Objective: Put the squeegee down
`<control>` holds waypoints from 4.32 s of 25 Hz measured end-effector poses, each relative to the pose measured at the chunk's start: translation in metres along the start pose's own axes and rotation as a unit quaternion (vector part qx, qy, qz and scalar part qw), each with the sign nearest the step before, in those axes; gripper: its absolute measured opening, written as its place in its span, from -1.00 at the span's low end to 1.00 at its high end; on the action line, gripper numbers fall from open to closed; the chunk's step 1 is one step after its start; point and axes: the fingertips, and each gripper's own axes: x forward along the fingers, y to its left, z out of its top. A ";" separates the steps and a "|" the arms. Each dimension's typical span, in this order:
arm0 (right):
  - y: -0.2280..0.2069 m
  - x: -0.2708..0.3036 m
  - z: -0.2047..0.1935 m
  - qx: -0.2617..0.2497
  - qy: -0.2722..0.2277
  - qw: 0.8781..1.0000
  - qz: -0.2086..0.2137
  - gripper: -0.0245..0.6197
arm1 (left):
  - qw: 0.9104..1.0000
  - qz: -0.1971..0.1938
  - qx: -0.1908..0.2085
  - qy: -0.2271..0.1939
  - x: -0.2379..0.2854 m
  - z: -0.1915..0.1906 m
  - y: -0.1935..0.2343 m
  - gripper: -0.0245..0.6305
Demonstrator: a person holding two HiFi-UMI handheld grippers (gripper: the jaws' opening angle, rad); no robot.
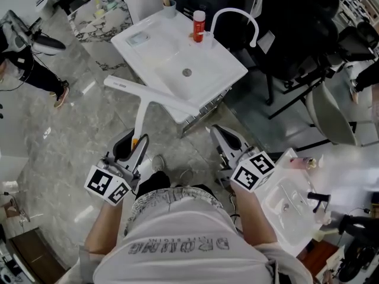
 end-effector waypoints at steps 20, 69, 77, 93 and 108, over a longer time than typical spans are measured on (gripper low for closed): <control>-0.031 0.045 0.019 -0.004 0.002 1.000 -0.009 -0.90 | 1.000 -0.004 -0.006 -0.009 0.044 0.006 0.047 -0.53; -0.091 0.330 0.068 0.025 0.030 0.995 -0.093 -0.90 | 0.995 -0.082 -0.042 0.036 0.195 0.042 0.339 -0.53; -0.096 0.353 0.072 0.028 0.039 0.993 -0.104 -0.90 | 0.994 -0.094 -0.041 0.038 0.222 0.043 0.367 -0.53; -0.138 0.355 0.074 0.036 0.050 0.993 -0.105 -0.90 | 0.993 -0.110 -0.023 0.047 0.292 0.024 0.369 -0.53; -0.210 0.348 0.068 0.069 0.075 0.991 -0.091 -0.90 | 0.990 -0.086 0.011 0.114 0.376 -0.031 0.395 -0.53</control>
